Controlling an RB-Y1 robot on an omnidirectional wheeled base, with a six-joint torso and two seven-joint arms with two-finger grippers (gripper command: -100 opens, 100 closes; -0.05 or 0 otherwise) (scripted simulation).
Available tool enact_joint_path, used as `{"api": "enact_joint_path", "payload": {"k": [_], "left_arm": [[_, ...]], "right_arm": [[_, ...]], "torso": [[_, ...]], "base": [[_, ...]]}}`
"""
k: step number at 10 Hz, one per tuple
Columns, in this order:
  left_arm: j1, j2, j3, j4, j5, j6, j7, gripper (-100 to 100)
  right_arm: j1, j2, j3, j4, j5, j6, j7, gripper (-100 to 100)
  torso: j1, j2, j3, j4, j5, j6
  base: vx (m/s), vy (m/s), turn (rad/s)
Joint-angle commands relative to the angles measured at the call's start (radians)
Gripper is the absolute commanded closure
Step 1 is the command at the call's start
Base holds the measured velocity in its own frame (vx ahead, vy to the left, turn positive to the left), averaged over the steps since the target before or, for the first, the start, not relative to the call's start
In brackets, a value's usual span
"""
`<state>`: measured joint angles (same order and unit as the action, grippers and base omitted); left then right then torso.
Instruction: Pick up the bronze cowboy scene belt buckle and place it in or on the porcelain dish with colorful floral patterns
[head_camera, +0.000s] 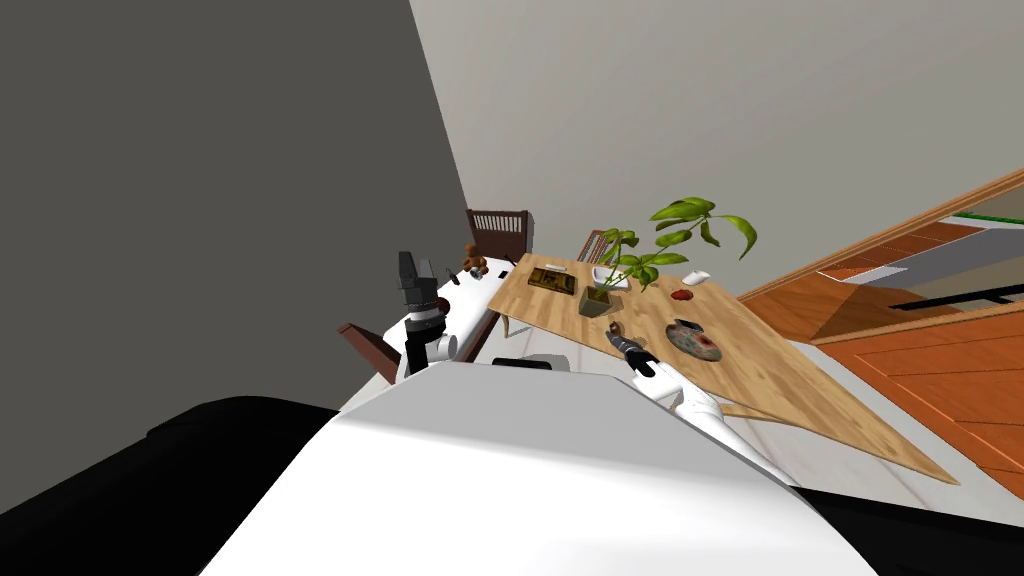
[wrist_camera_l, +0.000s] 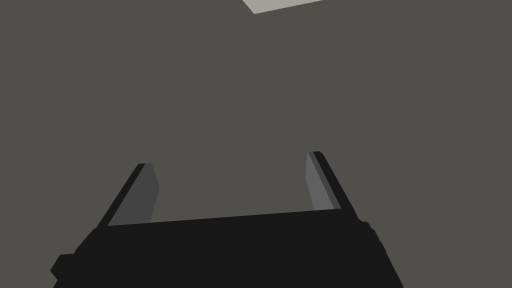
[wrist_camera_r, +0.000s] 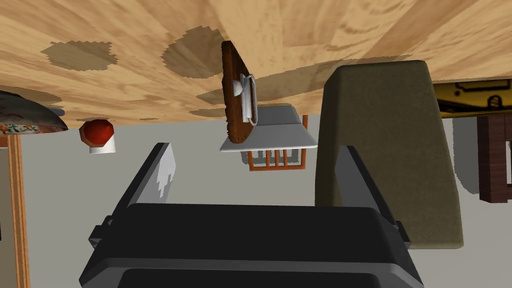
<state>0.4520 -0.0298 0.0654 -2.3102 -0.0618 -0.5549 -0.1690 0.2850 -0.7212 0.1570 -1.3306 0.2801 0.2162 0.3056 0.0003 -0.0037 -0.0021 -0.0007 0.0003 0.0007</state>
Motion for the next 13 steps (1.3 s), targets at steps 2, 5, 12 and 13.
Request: {"api": "enact_joint_path", "payload": {"k": [2, 5, 12, 13], "left_arm": [[0.0, 0.0, 0.0, 0.0, 0.0, 0.0, 0.0, 0], [0.0, 0.0, 0.0, 0.0, 0.0, 0.0, 0.0, 0], [0.0, 0.0, 0.0, 0.0, 0.0, 0.0, 0.0, 0], [0.0, 0.0, 0.0, 0.0, 0.0, 0.0, 0.0, 0]], "right_arm": [[-0.009, -0.028, 0.008, 0.065, 0.01, 0.006, -0.003, -100], [-0.022, -0.039, 0.014, 0.105, 0.014, 0.007, -0.004, -100], [-0.063, 0.011, -0.005, 0.181, 0.051, -0.019, 0.009, 100], [-0.063, 0.011, -0.005, 0.181, 0.051, -0.019, 0.009, 100]], "torso": [[0.0, 0.0, 0.0, 0.0, 0.0, 0.0], [0.001, -0.002, -0.001, 0.0, 0.0, 0.0], [-0.001, 0.004, 0.002, 0.001, 0.0, 0.0], [-0.001, 0.004, 0.002, 0.001, 0.0, 0.0]], "base": [[0.071, 0.017, 0.078], [0.076, 0.015, 0.059], [0.014, -0.023, 0.014], [-0.001, -0.006, -0.012]]}}
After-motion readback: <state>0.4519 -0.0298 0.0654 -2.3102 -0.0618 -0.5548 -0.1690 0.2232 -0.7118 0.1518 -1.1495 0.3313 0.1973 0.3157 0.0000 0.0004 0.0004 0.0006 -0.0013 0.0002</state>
